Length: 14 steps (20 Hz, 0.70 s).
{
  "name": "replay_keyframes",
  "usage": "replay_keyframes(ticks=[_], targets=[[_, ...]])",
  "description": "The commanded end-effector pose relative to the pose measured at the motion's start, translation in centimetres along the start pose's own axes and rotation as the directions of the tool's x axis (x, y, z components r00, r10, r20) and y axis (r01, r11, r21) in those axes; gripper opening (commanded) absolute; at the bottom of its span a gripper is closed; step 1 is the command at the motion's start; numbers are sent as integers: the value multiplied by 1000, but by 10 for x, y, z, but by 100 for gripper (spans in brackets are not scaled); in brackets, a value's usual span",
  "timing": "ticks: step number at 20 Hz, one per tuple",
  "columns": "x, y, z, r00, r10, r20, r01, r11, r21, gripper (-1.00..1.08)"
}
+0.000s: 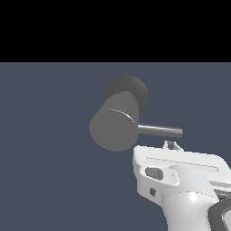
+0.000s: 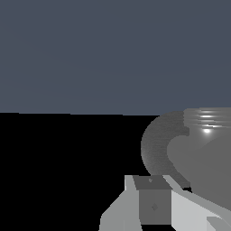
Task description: Turn on the faucet by rotating a designated handle.
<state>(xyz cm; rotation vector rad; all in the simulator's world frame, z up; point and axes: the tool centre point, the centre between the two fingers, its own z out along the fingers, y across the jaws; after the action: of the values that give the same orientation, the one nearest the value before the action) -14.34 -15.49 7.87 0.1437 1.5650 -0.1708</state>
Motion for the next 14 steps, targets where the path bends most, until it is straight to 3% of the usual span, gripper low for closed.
replay_keyframes(ticks=[1,14], targets=[[1,0,0,1000,1,-2,-1,1000,0,-100],[-42,-4,0,1000,-2,1,2,1000,0,-100]])
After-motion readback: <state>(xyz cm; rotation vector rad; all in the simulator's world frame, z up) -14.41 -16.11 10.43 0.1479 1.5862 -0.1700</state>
